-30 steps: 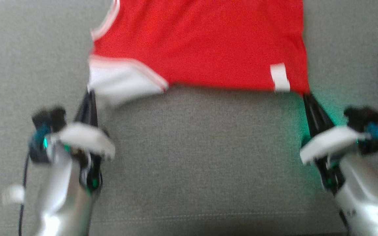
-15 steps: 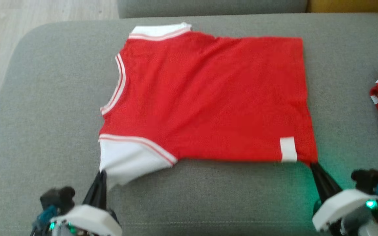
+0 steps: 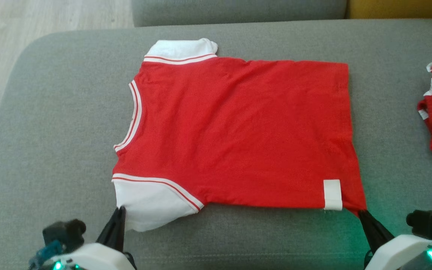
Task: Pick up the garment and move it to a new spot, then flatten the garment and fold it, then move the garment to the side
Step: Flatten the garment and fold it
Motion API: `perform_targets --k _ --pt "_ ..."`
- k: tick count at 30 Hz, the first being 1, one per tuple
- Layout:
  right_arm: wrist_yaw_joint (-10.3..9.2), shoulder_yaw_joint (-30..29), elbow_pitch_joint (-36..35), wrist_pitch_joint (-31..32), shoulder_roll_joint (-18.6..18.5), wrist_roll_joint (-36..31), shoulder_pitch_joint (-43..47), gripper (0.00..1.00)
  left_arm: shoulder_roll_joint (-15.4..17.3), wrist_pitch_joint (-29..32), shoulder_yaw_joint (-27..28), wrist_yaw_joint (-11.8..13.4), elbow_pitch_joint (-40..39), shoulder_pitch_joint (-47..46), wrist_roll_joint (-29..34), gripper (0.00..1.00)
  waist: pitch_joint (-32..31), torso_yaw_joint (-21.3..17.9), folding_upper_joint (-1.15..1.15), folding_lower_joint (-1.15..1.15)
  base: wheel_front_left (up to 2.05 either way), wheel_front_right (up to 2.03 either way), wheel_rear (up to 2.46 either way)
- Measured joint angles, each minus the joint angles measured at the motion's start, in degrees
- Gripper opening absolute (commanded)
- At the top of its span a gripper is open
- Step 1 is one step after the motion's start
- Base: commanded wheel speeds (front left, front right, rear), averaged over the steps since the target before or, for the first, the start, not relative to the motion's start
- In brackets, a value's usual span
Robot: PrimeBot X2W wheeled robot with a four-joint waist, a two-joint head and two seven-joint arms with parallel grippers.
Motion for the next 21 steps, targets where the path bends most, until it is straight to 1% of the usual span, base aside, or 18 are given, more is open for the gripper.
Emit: perform_targets --k 4,8,10,13,15,21 --pt "0.0 -0.5 -0.6 3.6 0.4 -0.1 -0.7 0.0 0.9 2.3 0.7 -0.6 0.0 -3.4 -1.7 0.0 1.3 -0.4 0.0 0.0 0.0 0.0 0.0" --pt "0.0 -0.9 -0.5 6.0 0.4 0.2 -4.5 0.0 1.3 3.4 1.6 -2.1 1.0 -9.9 -3.9 0.0 3.2 -1.1 0.0 0.0 0.0 0.0 0.0" --pt "0.0 -1.0 -0.4 6.5 0.3 0.5 -5.8 0.0 1.5 3.6 1.6 -2.1 1.5 -11.4 -4.1 0.0 3.7 -1.2 0.0 0.0 0.0 0.0 0.0" --pt "0.0 -1.1 0.5 7.4 0.0 1.1 -9.3 0.0 2.3 4.2 1.7 -3.1 4.1 -15.1 -4.0 0.0 5.4 -1.6 0.0 0.0 0.0 0.0 0.0" --pt "0.0 -1.1 0.9 7.4 -0.5 1.4 -11.4 0.0 2.6 4.2 1.9 -3.2 5.4 -17.5 -4.2 0.0 6.5 -1.8 0.0 0.0 0.0 0.0 0.0" --pt "0.0 -0.5 3.6 7.1 -2.3 2.1 -18.5 0.0 2.7 4.1 3.0 -4.6 10.9 -26.6 -5.6 0.0 10.0 -2.1 0.0 0.0 0.0 0.0 0.0"
